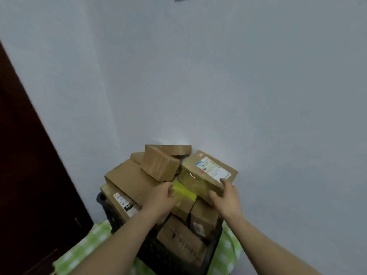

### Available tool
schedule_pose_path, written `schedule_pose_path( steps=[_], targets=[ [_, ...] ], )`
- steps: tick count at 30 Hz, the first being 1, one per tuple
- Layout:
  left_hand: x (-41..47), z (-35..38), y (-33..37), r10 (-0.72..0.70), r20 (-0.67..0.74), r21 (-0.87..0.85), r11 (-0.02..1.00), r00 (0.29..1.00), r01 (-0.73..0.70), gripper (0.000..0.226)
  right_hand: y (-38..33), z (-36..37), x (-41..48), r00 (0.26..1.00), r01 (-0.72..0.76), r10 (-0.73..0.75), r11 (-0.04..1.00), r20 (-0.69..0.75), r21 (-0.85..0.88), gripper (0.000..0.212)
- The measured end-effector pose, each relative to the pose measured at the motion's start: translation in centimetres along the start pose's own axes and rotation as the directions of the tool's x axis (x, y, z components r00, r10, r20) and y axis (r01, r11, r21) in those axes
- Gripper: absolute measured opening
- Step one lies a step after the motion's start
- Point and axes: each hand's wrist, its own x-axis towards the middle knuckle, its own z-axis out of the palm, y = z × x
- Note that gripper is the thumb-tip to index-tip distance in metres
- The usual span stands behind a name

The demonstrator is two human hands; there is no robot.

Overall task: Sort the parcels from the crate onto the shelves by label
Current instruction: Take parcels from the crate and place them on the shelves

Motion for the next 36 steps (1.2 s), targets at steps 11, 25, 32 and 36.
schedule_pose_path(
  steps=[11,25,32,36],
  targets=[
    [10.4,10.1,5.3,-0.189,0.286,-0.475,0.824,0.939,0.310,0.048,5.1,-3.4,13.1,0.994,-0.105,0.105,0.994,-0.019,-0.039,0.034],
    [10.2,16.1,8.3,-0.470,0.093,-0.705,0.592,0.878,0.392,0.050,7.6,-4.0,14.6,0.965,0.020,0.017,0.990,0.260,-0.138,0.056],
    [9.3,16.8,8.3,-0.495,0.000,-0.704,0.618,0.869,0.351,0.019,9.3,-5.3,14.3,0.978,0.088,-0.060,0.988,0.199,-0.131,0.045],
    [8.6,16.3,8.0,-0.492,0.053,-0.729,0.576,0.869,0.370,0.024,10.1,-5.1,13.9,0.959,0.008,-0.032,0.996,0.281,0.089,0.057]
  ],
)
